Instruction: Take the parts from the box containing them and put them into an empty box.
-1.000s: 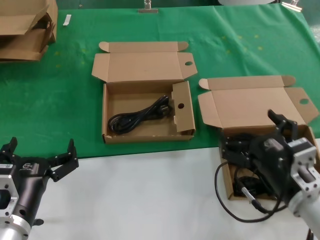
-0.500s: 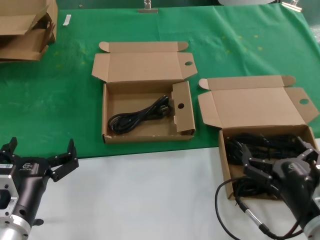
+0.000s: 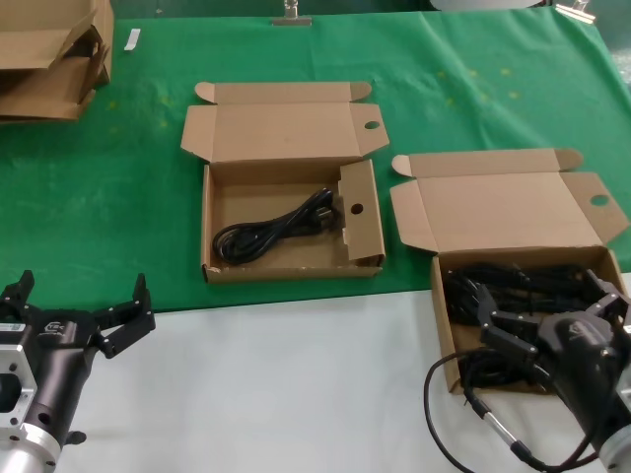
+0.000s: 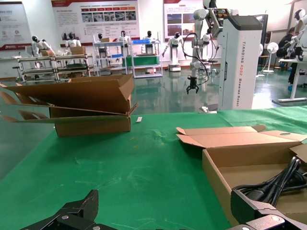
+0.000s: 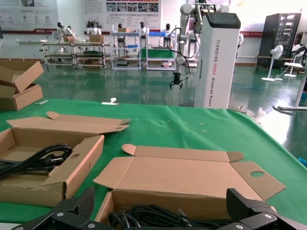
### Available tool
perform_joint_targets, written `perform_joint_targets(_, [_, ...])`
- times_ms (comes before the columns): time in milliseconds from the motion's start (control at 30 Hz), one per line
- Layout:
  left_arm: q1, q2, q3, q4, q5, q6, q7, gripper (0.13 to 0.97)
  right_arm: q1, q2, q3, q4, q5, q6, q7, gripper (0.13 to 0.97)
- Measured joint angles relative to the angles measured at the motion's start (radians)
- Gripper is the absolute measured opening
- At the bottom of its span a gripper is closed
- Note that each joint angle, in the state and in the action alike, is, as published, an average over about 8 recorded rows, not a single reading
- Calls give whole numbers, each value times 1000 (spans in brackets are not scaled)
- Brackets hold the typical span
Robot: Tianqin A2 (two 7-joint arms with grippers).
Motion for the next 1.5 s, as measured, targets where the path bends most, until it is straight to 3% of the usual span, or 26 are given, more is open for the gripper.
perform_joint_targets(1500, [0, 0, 0, 0, 0, 0, 0, 966, 0, 0, 0, 0, 0, 0, 0, 966])
